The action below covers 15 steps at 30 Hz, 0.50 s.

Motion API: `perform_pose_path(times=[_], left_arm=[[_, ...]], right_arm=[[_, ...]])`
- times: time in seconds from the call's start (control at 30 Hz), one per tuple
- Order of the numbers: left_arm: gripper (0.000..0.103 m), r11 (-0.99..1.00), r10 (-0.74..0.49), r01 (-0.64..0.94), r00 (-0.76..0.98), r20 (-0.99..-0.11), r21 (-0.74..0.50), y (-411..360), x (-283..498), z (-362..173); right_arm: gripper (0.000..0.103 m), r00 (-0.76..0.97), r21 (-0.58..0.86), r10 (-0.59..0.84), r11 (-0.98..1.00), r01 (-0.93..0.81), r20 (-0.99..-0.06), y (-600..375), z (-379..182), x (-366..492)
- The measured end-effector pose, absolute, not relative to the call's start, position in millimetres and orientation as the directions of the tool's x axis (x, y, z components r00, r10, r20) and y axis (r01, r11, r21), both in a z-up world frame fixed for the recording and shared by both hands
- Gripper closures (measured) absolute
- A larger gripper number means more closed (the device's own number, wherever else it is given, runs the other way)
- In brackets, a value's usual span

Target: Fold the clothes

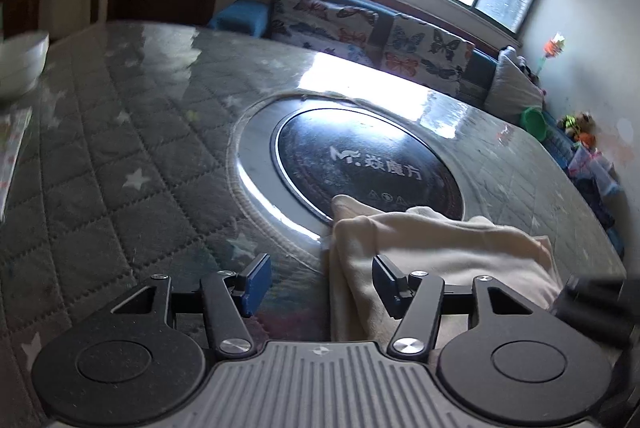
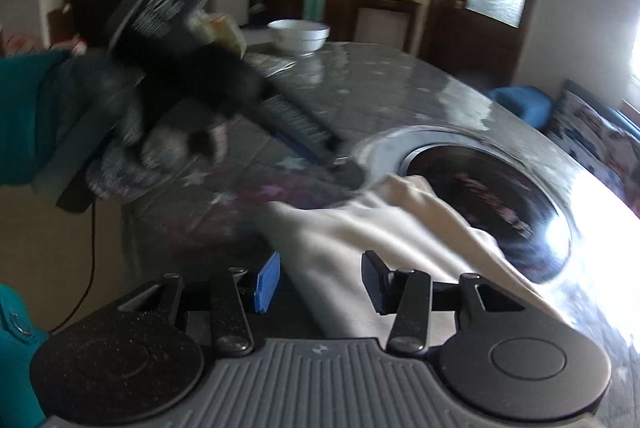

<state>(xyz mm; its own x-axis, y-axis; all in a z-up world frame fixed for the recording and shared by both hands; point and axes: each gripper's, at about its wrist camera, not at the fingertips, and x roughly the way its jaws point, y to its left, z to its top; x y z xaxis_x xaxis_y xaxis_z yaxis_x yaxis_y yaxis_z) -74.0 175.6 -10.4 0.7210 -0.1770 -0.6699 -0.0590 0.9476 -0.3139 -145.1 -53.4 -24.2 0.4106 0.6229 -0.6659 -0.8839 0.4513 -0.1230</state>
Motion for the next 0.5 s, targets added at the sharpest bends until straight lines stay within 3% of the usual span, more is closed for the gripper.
perform_pose_path(times=[0.3, 0.37, 0.5], left_arm=[[0.039, 0.896, -0.243, -0.099, 0.707, -0.664, -0.434, 188.1, -75.1, -14.9], [0.038, 0.883, -0.258, -0.106, 0.705, -0.661, -0.458, 189.9, -75.1, -15.9], [0.034, 0.837, -0.299, -0.134, 0.701, -0.648, -0.531, 194.8, -72.7, -19.1]], right_arm=[[0.059, 0.446, -0.222, 0.584, 0.416, -0.882, -0.678, -20.4, -39.0, -153.2], [0.072, 0.448, -0.205, 0.584, 0.435, -0.877, -0.676, -22.4, -37.0, -150.7], [0.084, 0.437, -0.131, 0.601, 0.484, -0.865, -0.669, -30.0, -29.3, -142.4]])
